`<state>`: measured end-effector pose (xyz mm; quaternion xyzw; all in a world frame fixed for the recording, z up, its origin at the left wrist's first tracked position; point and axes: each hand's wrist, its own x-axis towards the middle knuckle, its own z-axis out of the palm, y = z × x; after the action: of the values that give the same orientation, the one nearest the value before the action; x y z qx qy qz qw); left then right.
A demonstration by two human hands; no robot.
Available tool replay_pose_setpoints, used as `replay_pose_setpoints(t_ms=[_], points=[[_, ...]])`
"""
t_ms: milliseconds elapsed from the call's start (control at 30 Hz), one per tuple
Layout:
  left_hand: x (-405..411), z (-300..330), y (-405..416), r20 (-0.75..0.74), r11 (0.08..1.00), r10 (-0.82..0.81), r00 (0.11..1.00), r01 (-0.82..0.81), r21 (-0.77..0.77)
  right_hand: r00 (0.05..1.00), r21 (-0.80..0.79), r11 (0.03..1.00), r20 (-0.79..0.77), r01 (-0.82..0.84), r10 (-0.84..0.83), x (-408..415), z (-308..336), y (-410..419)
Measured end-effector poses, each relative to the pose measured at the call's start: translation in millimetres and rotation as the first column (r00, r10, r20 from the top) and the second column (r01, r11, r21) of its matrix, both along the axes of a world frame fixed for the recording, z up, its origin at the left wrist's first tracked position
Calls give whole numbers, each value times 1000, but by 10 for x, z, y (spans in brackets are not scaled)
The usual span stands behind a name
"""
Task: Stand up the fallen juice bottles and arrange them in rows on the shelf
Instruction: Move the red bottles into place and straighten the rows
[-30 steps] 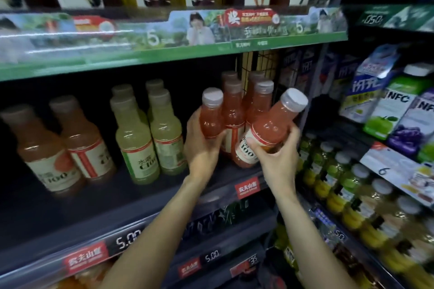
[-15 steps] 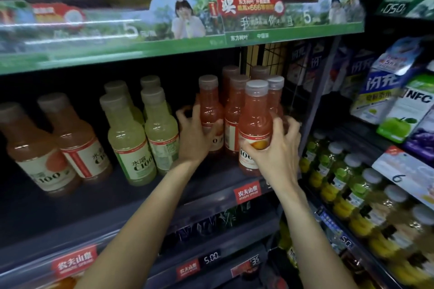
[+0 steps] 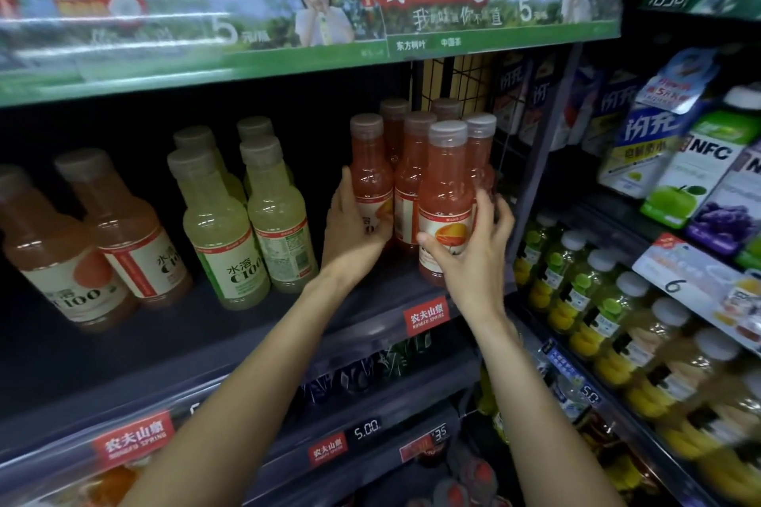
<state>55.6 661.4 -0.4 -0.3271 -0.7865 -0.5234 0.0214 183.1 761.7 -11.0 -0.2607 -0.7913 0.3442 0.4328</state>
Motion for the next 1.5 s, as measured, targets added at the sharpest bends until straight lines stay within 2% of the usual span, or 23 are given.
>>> replay_pose_setpoints(t_ms=[133, 267, 433, 600, 700, 833, 900, 967, 1067, 1167, 1267, 1333, 1400, 1500], points=[[-10, 16, -3, 44, 999, 8, 999, -9, 34, 987, -71, 996, -143, 60, -70, -165, -35, -116], [-43, 5, 1, 56, 999, -1, 998, -2, 54, 973, -114, 990, -206, 78, -100, -268, -113, -209], [3, 40, -36, 75, 997, 29, 997, -34, 72, 988, -20, 998, -139, 58, -60, -212, -150, -136], [118, 46, -140, 47, 999, 25, 999, -26, 32, 999, 2, 1000, -47, -15, 15, -65, -124, -17], [170, 54, -202, 87, 999, -26, 996, 22, 42, 999, -17, 999, -20, -30, 30, -4, -113, -48], [259, 100, -342, 108, 997, -78, 991, 75, 29, 991, 160, 984, -119, 73, -54, 76, -34, -237], [343, 134, -466, 19, 991, -131, 991, 130, 6, 977, 262, 960, -205, 102, -48, 101, 31, -370], [449, 201, -742, -130, 989, -127, 983, 116, -89, 968, 349, 936, -246, 47, 43, 84, 107, -555], [558, 318, -1254, -420, 988, -64, 905, -1, -153, 967, 456, 888, -197, -58, 164, 18, 205, -841], [468, 276, -1963, -618, 984, 55, 784, -149, -102, 949, 454, 851, -35, -265, 314, -171, 223, -1321], [361, 169, -2611, -656, 967, 210, 725, -253, 31, 886, 401, 792, 139, -460, 443, -359, 165, -1793], [307, 113, -3106, -645, 925, 343, 682, -366, 104, 824, 361, 742, 204, -565, 528, -515, 118, -2200], [244, 60, -3592, -640, 866, 450, 623, -480, 141, 753, 294, 694, 232, -658, 616, -669, 90, -2638], [175, -12, -4238, -645, 761, 576, 502, -617, 200, 665, 226, 627, 193, -746, 721, -883, 62, -3246]])
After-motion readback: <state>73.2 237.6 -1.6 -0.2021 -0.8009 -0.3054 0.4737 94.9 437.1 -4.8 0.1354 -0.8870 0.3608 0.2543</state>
